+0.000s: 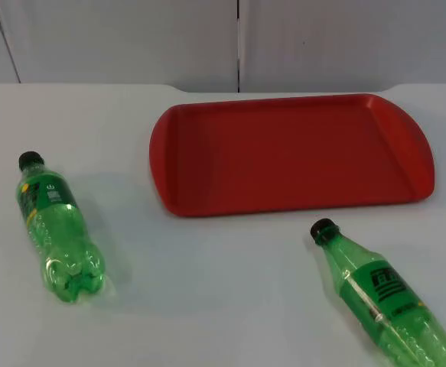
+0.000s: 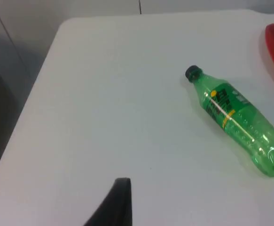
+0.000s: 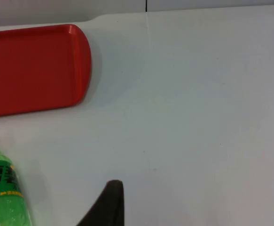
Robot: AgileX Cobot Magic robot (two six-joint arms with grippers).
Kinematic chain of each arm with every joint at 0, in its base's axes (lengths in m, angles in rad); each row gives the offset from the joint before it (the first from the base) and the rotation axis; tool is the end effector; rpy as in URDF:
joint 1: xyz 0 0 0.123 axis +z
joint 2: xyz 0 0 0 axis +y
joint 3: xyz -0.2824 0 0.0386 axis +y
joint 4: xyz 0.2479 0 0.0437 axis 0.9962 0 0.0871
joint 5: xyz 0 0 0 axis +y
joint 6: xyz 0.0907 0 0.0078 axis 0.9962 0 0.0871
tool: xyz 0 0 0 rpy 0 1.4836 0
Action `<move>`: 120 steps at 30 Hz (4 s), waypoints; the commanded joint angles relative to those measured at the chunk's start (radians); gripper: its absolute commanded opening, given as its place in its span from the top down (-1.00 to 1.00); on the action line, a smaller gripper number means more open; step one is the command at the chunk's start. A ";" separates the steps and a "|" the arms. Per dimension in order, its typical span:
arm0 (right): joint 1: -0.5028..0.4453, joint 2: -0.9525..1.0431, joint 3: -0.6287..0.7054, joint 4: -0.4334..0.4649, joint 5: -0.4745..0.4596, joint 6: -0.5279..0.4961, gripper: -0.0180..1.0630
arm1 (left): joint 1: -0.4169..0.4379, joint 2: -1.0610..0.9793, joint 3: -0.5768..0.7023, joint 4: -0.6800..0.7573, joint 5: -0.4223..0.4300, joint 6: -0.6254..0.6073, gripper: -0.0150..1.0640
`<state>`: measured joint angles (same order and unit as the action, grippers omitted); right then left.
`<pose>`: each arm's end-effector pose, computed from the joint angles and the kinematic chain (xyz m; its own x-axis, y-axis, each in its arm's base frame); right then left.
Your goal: Place the bottle upright on the tray.
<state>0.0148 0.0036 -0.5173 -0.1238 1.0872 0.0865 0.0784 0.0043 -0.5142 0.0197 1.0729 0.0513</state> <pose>-0.0076 -0.0101 0.2803 -0.4620 0.0217 -0.8866 0.0954 0.9951 -0.0253 -0.0064 0.0011 0.2802 -0.4614 0.0246 -0.8868 -0.0658 0.9959 0.0618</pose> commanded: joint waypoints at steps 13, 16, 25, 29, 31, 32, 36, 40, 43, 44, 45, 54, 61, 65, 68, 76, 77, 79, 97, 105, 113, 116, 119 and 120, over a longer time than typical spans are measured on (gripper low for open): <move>-0.002 -0.004 0.002 -0.002 -0.008 -0.008 -0.96 | 0.004 0.243 -0.049 -0.057 -0.143 -0.007 -0.98; -0.002 -0.004 0.002 -0.002 -0.008 -0.008 -0.96 | 0.004 0.321 -0.049 -0.087 -0.195 -0.007 -0.98; -0.002 -0.004 0.002 -0.002 -0.008 -0.008 -0.96 | 0.004 0.531 -0.050 -0.146 -0.330 -0.007 -0.98; -0.002 -0.004 0.002 -0.002 -0.008 -0.008 -0.96 | 0.004 0.624 -0.050 -0.172 -0.383 -0.007 -0.98; -0.002 -0.004 0.002 -0.002 -0.008 -0.008 -0.96 | 0.004 0.687 -0.050 -0.190 -0.422 -0.007 -0.98; -0.002 -0.004 0.002 -0.002 -0.008 -0.008 -0.96 | 0.004 0.720 -0.051 -0.194 -0.444 -0.007 -0.98; -0.002 -0.004 0.002 -0.002 -0.008 -0.008 -0.96 | 0.004 0.823 -0.071 -0.196 -0.480 -0.007 -0.98; -0.002 -0.004 0.002 -0.002 -0.008 -0.008 -0.96 | 0.004 0.938 -0.150 -0.196 -0.480 -0.005 -0.98; -0.002 -0.004 0.002 -0.002 -0.008 -0.008 -0.96 | 0.004 0.989 -0.203 -0.196 -0.480 -0.005 -0.98; -0.002 -0.004 0.002 -0.002 -0.008 -0.008 -0.96 | 0.004 1.019 -0.233 -0.196 -0.476 -0.005 -0.98; -0.002 -0.004 0.002 -0.002 -0.008 -0.008 -0.96 | 0.004 1.049 -0.259 -0.196 -0.471 -0.007 -0.98; -0.002 -0.004 0.002 -0.002 -0.008 -0.008 -0.96 | 0.004 1.275 -0.513 -0.227 -0.292 -0.016 -0.98; -0.002 -0.004 0.002 -0.002 -0.008 -0.008 -0.96 | 0.004 1.437 -0.672 -0.246 -0.215 -0.125 -0.97; -0.002 -0.004 0.002 -0.002 -0.008 -0.008 -0.96 | 0.004 1.518 -0.709 -0.246 -0.211 -0.206 -0.97; -0.002 -0.004 0.002 -0.002 -0.008 -0.008 -0.96 | 0.002 1.567 -0.719 -0.248 -0.213 -0.238 -0.97; -0.002 -0.004 0.002 -0.002 -0.008 -0.006 -0.96 | -0.015 1.744 -0.719 -0.301 -0.244 -0.267 -0.97; -0.002 -0.004 0.002 -0.002 -0.008 -0.006 -0.96 | -0.015 1.744 -0.719 -0.301 -0.244 -0.267 -0.97; -0.002 -0.004 0.002 -0.002 -0.008 -0.006 -0.96 | -0.034 1.781 -0.719 -0.297 -0.272 -0.269 -0.97; -0.002 -0.004 0.002 -0.002 -0.008 -0.004 -0.96 | -0.183 1.998 -0.719 -0.144 -0.395 -0.538 -0.97; -0.002 -0.004 0.002 -0.002 -0.008 -0.004 -0.96 | -0.183 2.039 -0.719 -0.094 -0.443 -0.609 -0.97; -0.002 -0.004 0.002 -0.002 -0.008 -0.004 -0.96 | -0.183 2.104 -0.751 -0.082 -0.451 -0.609 -0.97; -0.002 -0.004 0.002 -0.002 -0.008 -0.004 -0.96 | -0.183 2.131 -0.791 -0.078 -0.439 -0.607 -0.97; -0.002 -0.004 0.002 -0.002 -0.008 -0.004 -0.96 | -0.183 2.150 -0.819 -0.078 -0.428 -0.607 -0.97; -0.002 -0.004 0.002 -0.002 -0.008 -0.004 -0.96 | -0.183 2.156 -0.827 -0.078 -0.426 -0.607 -0.97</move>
<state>0.0148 0.0036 -0.5173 -0.1238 1.0872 0.0865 -0.1001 2.1579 -1.3311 -0.0623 0.6376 -0.5492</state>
